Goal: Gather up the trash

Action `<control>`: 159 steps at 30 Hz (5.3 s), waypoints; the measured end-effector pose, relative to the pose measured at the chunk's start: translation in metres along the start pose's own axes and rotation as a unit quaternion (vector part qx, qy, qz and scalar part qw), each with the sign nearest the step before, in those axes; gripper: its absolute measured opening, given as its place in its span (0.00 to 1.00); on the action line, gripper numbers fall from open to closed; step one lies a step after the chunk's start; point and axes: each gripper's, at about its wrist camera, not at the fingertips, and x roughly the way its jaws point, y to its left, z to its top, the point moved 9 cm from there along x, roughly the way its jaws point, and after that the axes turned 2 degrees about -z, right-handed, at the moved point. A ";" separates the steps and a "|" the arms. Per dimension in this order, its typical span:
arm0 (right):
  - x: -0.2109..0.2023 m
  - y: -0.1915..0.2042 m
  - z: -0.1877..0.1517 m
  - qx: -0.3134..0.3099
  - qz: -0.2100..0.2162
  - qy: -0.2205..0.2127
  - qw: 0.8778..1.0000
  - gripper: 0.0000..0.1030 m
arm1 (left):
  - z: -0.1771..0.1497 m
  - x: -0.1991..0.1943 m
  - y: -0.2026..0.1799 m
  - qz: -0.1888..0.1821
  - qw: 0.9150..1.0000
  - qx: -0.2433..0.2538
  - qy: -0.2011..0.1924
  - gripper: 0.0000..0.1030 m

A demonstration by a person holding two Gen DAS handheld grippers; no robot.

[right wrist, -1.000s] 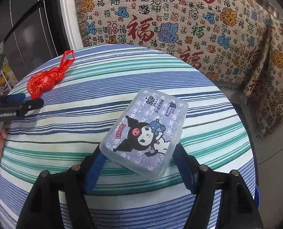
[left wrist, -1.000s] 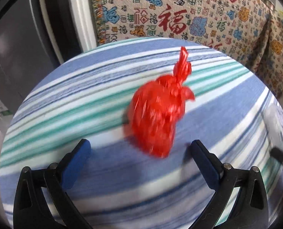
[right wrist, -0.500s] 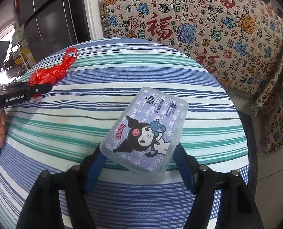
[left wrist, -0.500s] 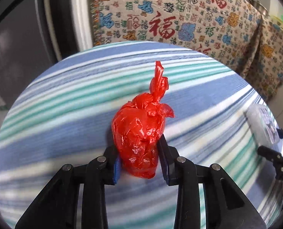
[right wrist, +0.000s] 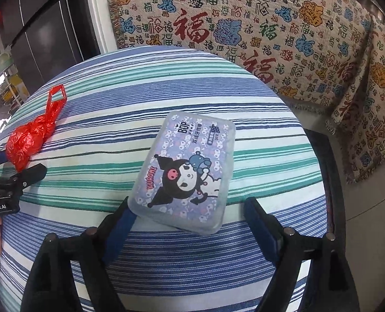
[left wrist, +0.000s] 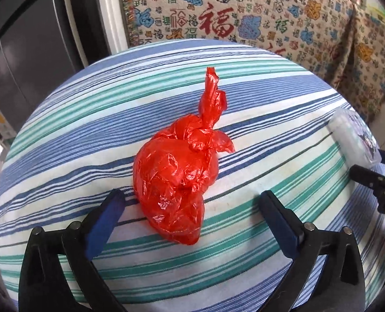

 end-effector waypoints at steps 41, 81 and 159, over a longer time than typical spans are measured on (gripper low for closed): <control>0.008 0.007 0.009 0.007 -0.011 -0.027 1.000 0.75 | 0.011 -0.002 0.009 -0.024 0.999 -0.015 -0.017 0.86; -0.122 -0.113 -0.026 0.086 -0.039 -0.080 0.992 0.60 | 0.040 -0.101 -0.186 -0.169 0.978 0.080 -0.089 0.38; -0.245 -0.320 -0.264 0.270 -0.204 -0.080 0.938 0.99 | -0.094 -0.137 -0.444 -0.178 0.958 0.224 -0.035 1.00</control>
